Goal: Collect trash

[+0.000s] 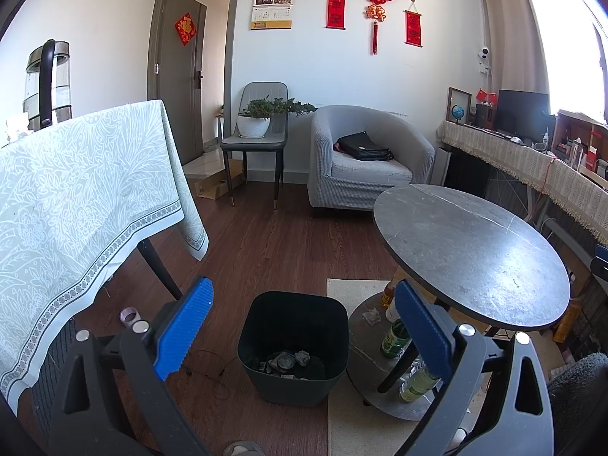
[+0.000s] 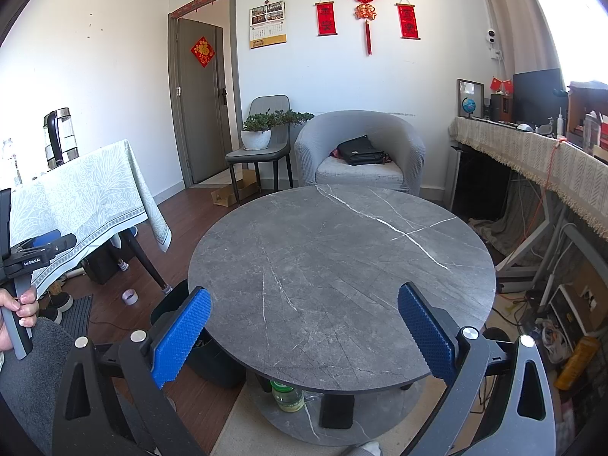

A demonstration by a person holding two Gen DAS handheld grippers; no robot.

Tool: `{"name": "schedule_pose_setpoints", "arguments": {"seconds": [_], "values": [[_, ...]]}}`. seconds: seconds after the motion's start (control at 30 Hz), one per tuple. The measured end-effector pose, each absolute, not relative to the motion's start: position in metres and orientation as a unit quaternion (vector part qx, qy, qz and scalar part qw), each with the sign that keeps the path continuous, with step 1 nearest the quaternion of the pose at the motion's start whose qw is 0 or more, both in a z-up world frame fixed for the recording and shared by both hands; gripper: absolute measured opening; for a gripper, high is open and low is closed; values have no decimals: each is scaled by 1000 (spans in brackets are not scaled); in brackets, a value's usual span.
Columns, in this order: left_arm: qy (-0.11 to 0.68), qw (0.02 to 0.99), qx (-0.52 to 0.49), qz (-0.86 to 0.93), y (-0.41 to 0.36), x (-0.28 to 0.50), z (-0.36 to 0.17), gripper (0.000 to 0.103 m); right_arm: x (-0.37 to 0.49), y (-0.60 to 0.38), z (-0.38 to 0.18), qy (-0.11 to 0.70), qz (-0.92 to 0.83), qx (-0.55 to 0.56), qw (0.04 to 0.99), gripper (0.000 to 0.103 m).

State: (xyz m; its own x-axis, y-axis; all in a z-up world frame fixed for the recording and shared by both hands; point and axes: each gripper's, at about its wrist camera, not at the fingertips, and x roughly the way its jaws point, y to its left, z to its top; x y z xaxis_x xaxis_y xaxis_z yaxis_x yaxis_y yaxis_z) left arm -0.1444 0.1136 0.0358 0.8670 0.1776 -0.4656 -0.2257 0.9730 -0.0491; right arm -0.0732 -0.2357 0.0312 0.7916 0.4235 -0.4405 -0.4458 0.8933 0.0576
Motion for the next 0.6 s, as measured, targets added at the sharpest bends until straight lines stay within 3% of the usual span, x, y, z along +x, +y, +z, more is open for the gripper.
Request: {"name": "schedule_pose_setpoints", "arguments": {"seconds": [0.6], "values": [[242, 963, -59, 104, 116, -144, 36, 98, -75, -235, 32, 227, 229, -26, 946, 100]]}}
